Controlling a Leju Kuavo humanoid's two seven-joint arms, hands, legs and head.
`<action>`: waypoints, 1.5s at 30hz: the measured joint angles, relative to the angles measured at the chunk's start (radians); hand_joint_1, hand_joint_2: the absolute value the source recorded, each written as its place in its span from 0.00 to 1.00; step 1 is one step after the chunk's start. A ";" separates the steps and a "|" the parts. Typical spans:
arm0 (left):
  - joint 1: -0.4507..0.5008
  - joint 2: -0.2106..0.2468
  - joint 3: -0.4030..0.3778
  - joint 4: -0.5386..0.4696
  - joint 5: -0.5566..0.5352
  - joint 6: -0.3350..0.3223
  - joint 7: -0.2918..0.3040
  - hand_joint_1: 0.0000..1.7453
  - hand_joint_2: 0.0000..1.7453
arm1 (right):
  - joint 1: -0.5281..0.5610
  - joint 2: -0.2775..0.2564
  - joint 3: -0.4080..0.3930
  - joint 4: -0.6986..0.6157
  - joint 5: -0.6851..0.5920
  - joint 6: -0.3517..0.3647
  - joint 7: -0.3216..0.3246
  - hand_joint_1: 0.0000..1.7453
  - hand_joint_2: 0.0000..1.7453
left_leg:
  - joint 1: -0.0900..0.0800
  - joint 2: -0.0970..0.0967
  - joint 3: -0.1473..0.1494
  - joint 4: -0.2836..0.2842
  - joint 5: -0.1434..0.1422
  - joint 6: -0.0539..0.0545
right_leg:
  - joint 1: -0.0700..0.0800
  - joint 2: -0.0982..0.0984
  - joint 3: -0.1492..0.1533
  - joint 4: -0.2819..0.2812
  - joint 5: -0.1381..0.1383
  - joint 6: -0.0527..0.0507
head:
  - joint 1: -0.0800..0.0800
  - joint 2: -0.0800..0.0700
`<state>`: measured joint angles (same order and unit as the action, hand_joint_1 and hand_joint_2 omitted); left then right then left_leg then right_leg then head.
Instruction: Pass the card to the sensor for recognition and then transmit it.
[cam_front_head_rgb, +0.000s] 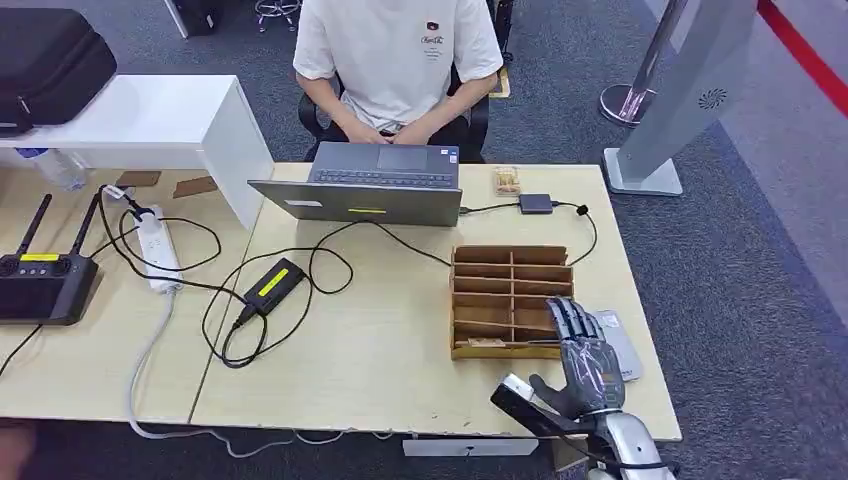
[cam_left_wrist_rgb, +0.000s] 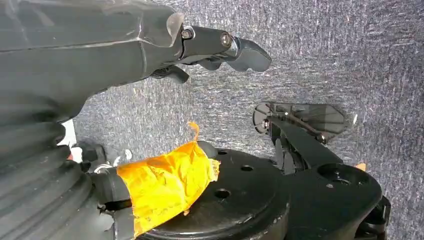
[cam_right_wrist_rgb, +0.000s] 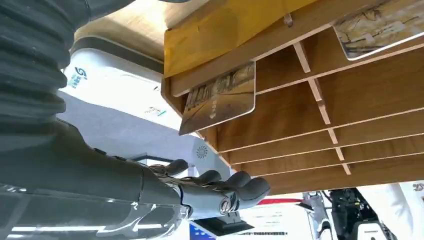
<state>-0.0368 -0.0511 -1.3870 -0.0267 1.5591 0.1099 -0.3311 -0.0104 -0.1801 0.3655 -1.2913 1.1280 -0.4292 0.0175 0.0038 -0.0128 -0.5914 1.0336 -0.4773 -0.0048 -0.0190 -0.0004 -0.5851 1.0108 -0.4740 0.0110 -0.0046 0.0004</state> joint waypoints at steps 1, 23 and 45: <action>0.000 0.000 0.000 0.000 0.000 0.000 0.000 0.00 1.00 | 0.000 0.000 0.000 0.000 0.000 0.000 0.000 0.00 1.00 | 0.000 0.000 0.000 0.000 0.000 0.000 | 0.000 0.000 0.000 0.000 0.000 0.000 | 0.000 0.000; 0.000 0.001 -0.006 0.000 0.000 0.000 0.000 0.00 1.00 | 0.000 0.005 0.000 0.030 0.000 -0.002 0.000 0.00 1.00 | 0.000 0.000 0.000 0.000 0.000 0.000 | 0.000 0.000 0.000 0.000 0.000 0.000 | 0.000 0.000; 0.000 0.001 -0.008 0.000 -0.003 -0.001 -0.002 0.00 1.00 | -0.003 0.007 0.000 0.044 -0.012 -0.033 -0.017 1.00 1.00 | 0.000 0.000 0.000 0.000 0.000 0.000 | 0.000 0.000 0.000 0.000 0.000 0.000 | 0.000 0.000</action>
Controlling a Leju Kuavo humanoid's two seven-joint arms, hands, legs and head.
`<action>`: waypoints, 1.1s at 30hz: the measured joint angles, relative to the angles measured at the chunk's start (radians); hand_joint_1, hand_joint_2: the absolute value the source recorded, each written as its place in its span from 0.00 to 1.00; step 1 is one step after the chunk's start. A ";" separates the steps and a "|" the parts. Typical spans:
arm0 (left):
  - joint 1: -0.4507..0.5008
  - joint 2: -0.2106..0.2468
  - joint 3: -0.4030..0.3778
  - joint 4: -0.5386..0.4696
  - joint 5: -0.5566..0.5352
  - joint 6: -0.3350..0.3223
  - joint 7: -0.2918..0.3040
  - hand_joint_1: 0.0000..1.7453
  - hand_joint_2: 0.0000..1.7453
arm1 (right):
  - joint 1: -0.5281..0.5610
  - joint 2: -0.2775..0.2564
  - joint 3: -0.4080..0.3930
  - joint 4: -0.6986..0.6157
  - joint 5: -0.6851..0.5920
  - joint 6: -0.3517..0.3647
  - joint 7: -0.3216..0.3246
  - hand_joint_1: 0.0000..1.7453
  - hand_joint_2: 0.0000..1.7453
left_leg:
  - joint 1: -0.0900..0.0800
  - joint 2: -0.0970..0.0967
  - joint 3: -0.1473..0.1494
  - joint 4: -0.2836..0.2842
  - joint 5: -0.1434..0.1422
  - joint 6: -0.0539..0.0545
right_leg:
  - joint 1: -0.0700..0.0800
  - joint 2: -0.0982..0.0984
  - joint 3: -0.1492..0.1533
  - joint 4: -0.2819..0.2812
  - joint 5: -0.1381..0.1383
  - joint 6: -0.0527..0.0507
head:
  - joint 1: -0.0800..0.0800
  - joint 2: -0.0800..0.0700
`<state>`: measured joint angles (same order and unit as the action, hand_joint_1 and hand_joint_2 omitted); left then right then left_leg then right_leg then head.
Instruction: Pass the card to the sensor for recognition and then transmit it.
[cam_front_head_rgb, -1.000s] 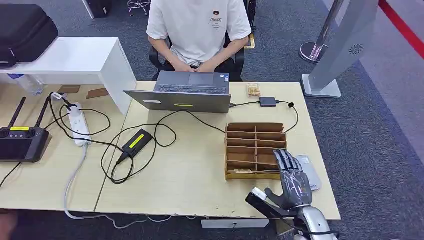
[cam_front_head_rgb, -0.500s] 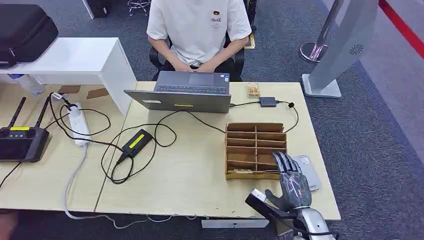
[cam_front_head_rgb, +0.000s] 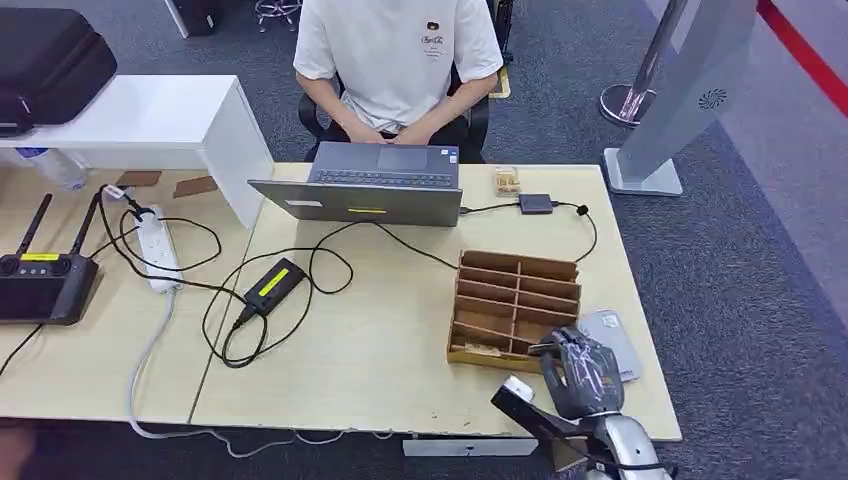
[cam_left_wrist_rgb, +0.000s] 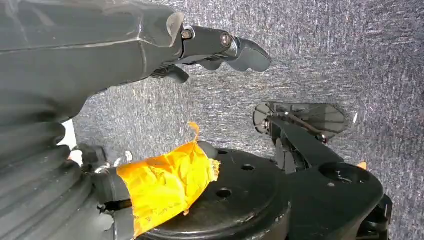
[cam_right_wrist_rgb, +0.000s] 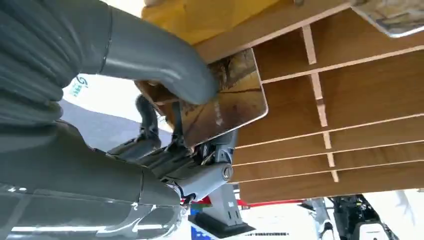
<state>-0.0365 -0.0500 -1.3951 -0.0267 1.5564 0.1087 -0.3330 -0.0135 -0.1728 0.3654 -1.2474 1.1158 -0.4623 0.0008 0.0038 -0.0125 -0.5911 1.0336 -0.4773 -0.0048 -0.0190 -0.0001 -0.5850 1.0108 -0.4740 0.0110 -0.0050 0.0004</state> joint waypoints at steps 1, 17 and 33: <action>0.000 0.000 0.000 0.000 0.000 0.000 0.000 0.00 1.00 | 0.001 0.000 0.000 0.000 0.000 0.000 -0.002 1.00 1.00 | 0.000 0.000 0.000 0.000 0.000 0.000 | 0.000 0.000 0.000 0.000 0.000 0.000 | 0.000 0.000; 0.000 0.002 -0.015 0.000 0.003 0.016 -0.024 0.00 1.00 | 0.010 0.003 -0.001 -0.008 -0.014 -0.010 0.000 1.00 1.00 | 0.000 0.000 0.000 0.000 0.000 0.000 | 0.000 0.000 0.000 0.000 0.000 0.000 | 0.000 0.000; -0.001 0.002 -0.016 0.000 0.006 0.026 -0.016 0.00 1.00 | 0.008 0.004 -0.012 -0.023 -0.006 -0.005 0.008 1.00 1.00 | 0.000 0.000 0.000 0.000 0.000 0.000 | 0.000 0.000 0.000 0.000 0.000 0.000 | 0.001 0.000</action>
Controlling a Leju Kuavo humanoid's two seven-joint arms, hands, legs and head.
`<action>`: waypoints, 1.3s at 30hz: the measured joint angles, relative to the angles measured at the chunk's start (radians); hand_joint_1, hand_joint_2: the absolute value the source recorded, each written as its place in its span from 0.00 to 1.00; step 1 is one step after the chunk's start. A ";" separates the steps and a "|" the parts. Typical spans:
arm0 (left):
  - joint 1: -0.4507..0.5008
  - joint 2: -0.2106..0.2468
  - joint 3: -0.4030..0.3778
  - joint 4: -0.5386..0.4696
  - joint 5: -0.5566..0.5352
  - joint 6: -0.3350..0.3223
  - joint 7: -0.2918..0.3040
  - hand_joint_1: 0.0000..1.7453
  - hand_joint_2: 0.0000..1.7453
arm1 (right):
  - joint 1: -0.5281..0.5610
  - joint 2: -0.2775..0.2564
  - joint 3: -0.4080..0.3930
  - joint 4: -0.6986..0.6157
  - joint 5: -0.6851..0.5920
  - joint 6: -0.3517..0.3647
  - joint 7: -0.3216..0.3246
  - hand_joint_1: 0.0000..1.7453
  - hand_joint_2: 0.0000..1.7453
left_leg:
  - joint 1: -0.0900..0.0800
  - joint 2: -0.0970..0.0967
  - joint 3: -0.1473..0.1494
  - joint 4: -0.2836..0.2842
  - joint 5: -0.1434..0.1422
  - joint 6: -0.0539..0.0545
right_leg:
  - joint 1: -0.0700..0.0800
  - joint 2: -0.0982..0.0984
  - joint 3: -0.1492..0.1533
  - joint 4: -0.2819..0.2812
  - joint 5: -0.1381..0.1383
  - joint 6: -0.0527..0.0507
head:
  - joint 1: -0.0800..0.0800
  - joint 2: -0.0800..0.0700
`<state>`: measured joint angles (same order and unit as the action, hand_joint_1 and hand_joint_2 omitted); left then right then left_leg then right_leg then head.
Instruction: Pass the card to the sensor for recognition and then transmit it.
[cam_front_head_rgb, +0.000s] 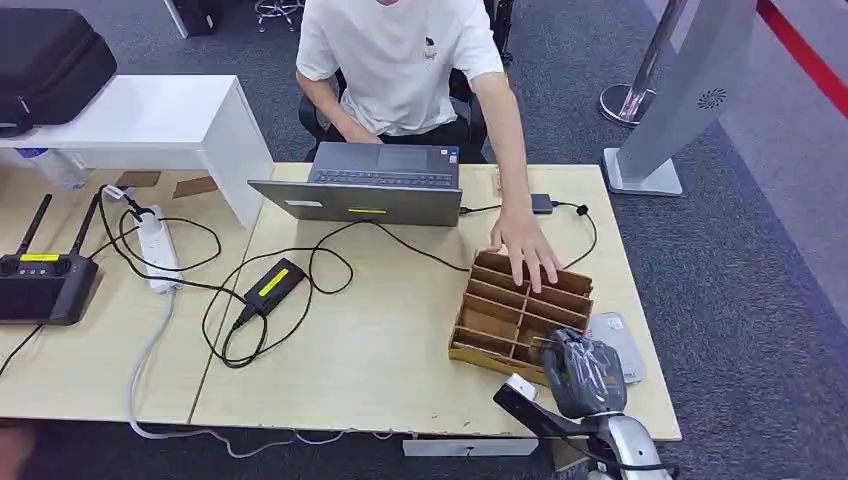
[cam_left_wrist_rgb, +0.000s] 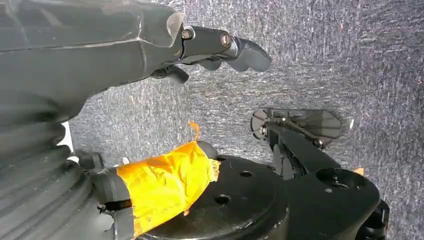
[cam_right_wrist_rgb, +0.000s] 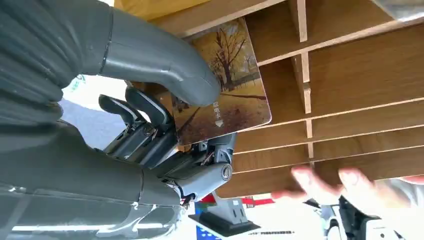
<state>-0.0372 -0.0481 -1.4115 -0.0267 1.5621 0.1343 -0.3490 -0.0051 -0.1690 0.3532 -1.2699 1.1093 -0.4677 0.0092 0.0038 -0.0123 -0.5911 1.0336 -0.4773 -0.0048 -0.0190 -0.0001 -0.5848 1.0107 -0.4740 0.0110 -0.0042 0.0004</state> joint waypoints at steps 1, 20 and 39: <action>0.000 0.000 0.000 0.000 0.000 0.000 0.000 0.00 1.00 | -0.001 0.000 -0.002 -0.002 0.000 0.002 0.000 1.00 1.00 | 0.000 0.000 0.000 0.000 0.000 0.000 | 0.000 0.000 0.000 0.000 0.000 0.000 | 0.000 0.000; -0.002 0.006 -0.007 0.000 0.002 -0.010 0.006 0.00 1.00 | -0.160 -0.031 -0.034 -0.080 -0.074 0.098 -0.020 1.00 1.00 | 0.000 0.001 0.000 0.000 0.001 0.000 | 0.000 0.002 0.000 0.000 0.002 0.000 | 0.000 0.000; -0.004 0.006 -0.029 0.000 0.006 -0.018 0.011 0.00 1.00 | -0.368 -0.093 -0.025 -0.121 -0.130 0.177 0.002 1.00 1.00 | 0.000 0.001 0.000 0.000 0.001 0.000 | 0.000 0.002 0.000 0.001 0.002 0.000 | 0.000 0.000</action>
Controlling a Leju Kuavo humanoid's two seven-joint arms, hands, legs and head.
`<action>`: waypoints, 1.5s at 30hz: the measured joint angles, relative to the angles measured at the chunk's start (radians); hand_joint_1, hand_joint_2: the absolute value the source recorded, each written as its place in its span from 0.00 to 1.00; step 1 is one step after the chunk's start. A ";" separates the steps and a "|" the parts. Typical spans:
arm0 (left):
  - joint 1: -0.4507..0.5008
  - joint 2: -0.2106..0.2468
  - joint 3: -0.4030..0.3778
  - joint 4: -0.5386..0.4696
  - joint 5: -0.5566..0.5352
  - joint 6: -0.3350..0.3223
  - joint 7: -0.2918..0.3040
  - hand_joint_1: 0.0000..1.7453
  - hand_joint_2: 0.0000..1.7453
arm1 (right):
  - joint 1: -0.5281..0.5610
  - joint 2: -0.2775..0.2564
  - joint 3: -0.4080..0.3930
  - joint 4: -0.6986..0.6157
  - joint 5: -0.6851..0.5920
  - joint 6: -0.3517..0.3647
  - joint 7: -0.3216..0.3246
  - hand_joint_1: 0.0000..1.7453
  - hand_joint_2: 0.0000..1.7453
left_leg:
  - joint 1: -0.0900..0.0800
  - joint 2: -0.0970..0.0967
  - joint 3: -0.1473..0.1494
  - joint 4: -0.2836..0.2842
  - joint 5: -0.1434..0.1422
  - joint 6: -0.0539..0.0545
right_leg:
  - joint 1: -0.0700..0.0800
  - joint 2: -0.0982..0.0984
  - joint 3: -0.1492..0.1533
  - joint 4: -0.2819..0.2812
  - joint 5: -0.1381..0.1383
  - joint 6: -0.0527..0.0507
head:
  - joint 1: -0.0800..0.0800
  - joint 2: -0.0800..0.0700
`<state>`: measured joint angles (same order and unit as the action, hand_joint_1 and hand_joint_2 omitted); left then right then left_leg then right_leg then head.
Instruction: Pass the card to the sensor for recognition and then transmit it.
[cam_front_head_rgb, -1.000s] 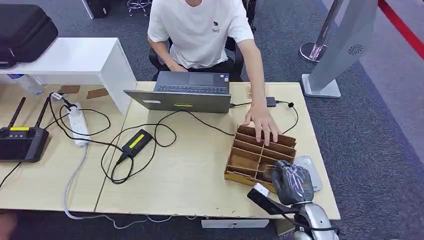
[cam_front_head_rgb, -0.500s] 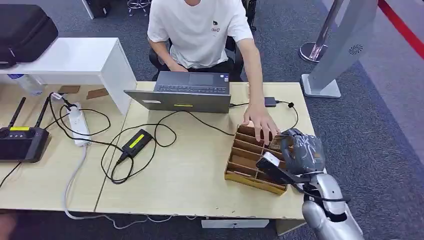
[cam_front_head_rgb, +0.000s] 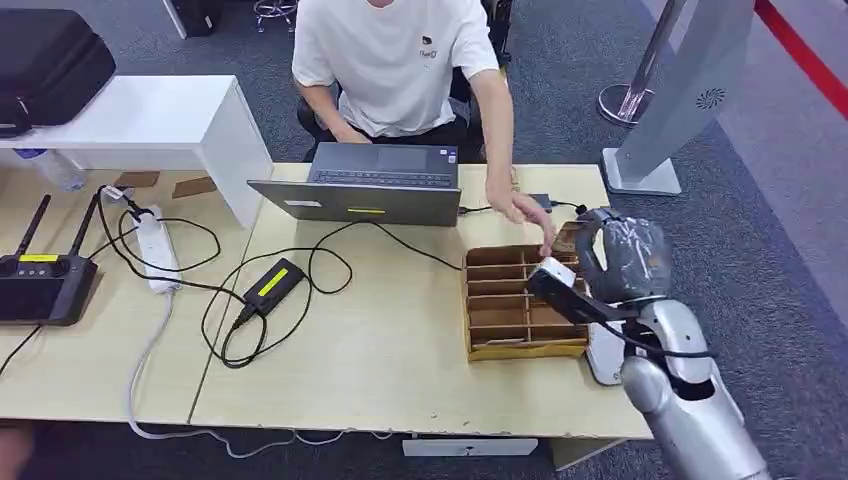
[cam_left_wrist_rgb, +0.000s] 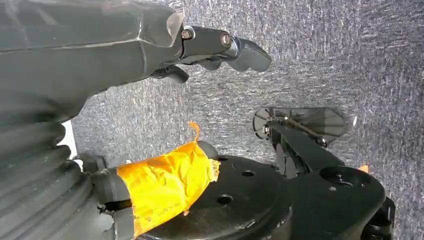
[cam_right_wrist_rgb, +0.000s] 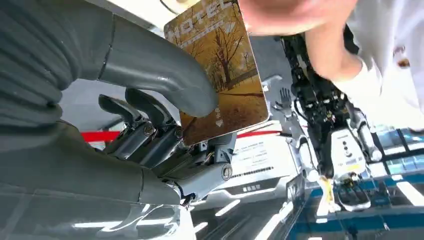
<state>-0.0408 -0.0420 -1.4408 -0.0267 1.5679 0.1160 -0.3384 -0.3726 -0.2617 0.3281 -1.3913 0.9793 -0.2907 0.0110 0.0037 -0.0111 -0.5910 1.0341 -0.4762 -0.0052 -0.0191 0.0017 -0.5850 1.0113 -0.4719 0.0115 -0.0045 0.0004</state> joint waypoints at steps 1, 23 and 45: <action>0.000 0.000 0.000 0.000 0.000 0.000 0.000 0.00 1.00 | -0.026 0.000 0.002 0.004 -0.005 0.006 0.002 1.00 1.00 | 0.000 0.000 0.000 0.000 0.000 0.000 | 0.000 0.000 0.000 0.000 0.000 0.000 | 0.000 0.000; -0.034 0.026 -0.077 -0.012 -0.058 0.006 0.018 0.00 1.00 | -0.547 0.108 0.093 0.593 0.208 -0.122 0.118 1.00 1.00 | 0.000 -0.001 0.000 0.000 0.003 0.000 | 0.000 -0.001 0.000 0.000 0.002 0.000 | 0.000 0.000; -0.033 0.027 -0.078 -0.020 -0.040 0.011 0.006 0.00 1.00 | -0.534 0.111 0.094 0.675 0.211 -0.137 0.107 0.00 1.00 | 0.000 -0.002 -0.001 0.001 0.003 0.000 | 0.000 -0.002 -0.001 0.000 0.002 0.000 | 0.000 0.000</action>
<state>-0.0733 -0.0149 -1.5190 -0.0469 1.5274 0.1274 -0.3323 -0.9067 -0.1511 0.4219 -0.7160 1.1906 -0.4280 0.1183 0.0038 -0.0135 -0.5916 1.0347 -0.4729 -0.0054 -0.0190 0.0000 -0.5861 1.0113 -0.4700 0.0117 -0.0046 0.0004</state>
